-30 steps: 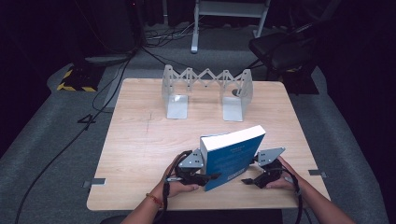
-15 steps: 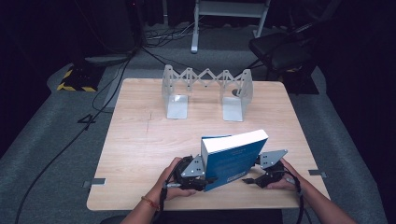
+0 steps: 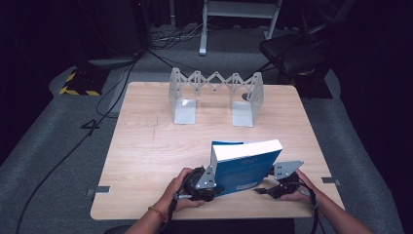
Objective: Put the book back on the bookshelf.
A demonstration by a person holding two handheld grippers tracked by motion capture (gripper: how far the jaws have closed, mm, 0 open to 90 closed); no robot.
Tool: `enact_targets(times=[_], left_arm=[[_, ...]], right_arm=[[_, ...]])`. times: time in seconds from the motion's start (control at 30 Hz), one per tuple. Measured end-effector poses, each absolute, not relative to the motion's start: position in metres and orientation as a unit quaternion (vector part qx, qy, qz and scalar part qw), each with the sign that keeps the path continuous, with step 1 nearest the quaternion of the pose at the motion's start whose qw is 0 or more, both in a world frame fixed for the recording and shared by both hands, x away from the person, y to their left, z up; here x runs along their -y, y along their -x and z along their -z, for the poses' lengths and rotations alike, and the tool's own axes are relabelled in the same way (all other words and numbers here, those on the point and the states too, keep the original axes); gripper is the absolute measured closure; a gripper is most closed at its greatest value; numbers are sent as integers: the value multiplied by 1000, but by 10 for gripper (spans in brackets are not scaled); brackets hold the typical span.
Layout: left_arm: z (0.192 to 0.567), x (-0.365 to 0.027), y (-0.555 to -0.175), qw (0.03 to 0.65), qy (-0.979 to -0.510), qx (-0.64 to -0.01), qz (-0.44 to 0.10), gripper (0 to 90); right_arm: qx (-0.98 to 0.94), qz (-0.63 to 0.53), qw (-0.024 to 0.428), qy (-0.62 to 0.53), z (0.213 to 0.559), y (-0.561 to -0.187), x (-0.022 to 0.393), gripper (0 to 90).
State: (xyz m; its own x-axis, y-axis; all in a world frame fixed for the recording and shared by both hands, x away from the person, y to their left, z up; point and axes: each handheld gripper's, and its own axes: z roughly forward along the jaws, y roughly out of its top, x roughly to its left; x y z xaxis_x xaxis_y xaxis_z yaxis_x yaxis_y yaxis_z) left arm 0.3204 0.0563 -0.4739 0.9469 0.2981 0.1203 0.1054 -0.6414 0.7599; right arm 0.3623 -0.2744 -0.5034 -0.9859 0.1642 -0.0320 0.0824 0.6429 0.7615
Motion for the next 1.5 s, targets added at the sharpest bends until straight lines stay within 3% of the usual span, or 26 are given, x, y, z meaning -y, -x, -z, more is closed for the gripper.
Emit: enact_targets(times=[0.6, 1.17, 1.3, 1.5], left_arm=[[467, -70, -343, 429, -882, -147, -127, 386], [466, -68, -336, 443, -866, -170, -156, 367], [463, -65, -335, 446, -858, -179, -182, 348], [461, -65, -337, 455, -851, -184, -187, 352]], right_arm=[[-897, -430, 76, -76, 497, -348, 276, 451], [-859, -497, 78, -94, 469, -346, 273, 453], [-835, -534, 89, -95, 452, -345, 274, 561], [-829, -543, 109, -79, 436, -337, 270, 571]])
